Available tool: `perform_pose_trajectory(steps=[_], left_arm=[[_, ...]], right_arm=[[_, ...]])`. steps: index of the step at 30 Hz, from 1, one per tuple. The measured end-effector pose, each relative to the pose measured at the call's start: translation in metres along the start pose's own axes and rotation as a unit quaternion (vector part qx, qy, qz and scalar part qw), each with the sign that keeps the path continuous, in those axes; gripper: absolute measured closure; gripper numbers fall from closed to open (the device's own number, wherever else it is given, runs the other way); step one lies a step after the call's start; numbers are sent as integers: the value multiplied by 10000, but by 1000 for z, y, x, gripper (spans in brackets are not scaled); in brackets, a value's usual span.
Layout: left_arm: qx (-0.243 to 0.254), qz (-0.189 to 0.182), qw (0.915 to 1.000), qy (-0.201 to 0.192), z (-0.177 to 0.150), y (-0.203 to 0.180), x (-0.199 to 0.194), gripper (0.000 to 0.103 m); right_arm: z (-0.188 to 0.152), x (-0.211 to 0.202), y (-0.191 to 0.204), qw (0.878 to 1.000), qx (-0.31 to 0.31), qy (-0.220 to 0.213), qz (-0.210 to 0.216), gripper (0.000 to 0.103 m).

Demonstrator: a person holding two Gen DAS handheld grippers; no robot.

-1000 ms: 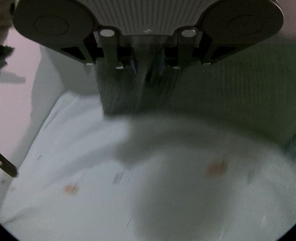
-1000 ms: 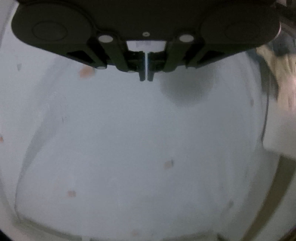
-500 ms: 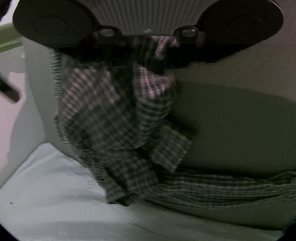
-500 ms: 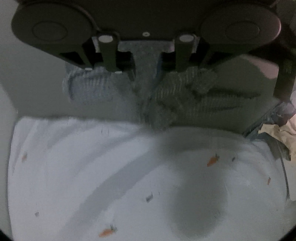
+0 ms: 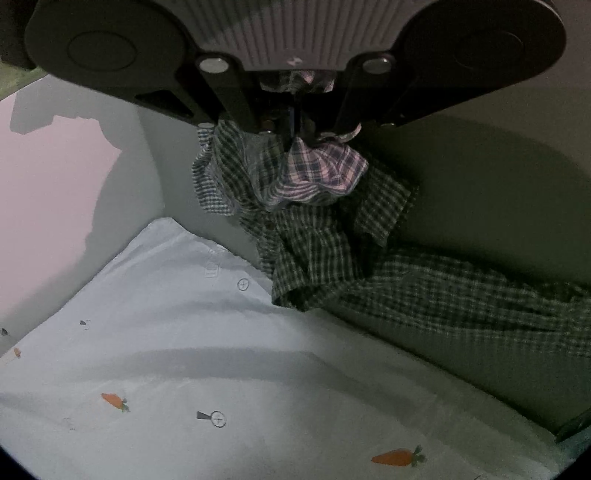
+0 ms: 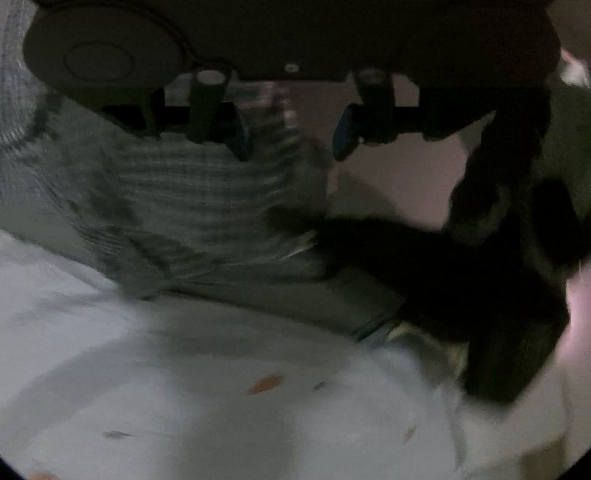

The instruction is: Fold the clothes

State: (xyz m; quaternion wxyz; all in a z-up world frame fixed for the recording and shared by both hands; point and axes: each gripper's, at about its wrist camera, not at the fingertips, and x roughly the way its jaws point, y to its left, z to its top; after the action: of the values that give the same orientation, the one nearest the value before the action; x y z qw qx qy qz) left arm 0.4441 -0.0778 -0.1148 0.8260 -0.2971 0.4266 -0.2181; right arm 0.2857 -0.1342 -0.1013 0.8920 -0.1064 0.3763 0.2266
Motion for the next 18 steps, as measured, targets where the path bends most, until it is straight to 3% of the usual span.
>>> perform_pose_trajectory(steps=[3, 5, 6, 11, 13, 16, 18], left_arm=[[50, -125, 9999, 13, -1, -7, -13, 102], [85, -228, 9997, 11, -1, -13, -25, 102], [104, -329, 9994, -10, 0, -17, -33, 102], [277, -1182, 9922, -286, 20, -56, -45, 101], [485, -1534, 9861, -411, 28, -77, -49, 100], [738, -1902, 9768, -655, 37, -102, -52, 81], [870, -1834, 9766, -708, 36, -111, -46, 76]], right_arm=[[-1, 19, 16, 9989, -266, 15, -393, 52], [-3, 22, 18, 9971, -427, -98, -628, 88], [-4, 11, 12, 9954, -475, -220, -804, 99], [-3, -47, -22, 9791, -667, -850, -1721, 100], [0, -80, -53, 9654, -573, -995, -2342, 100], [4, -132, -126, 9333, -339, -1163, -3380, 101], [4, -160, -179, 9047, -289, -1187, -4081, 101]])
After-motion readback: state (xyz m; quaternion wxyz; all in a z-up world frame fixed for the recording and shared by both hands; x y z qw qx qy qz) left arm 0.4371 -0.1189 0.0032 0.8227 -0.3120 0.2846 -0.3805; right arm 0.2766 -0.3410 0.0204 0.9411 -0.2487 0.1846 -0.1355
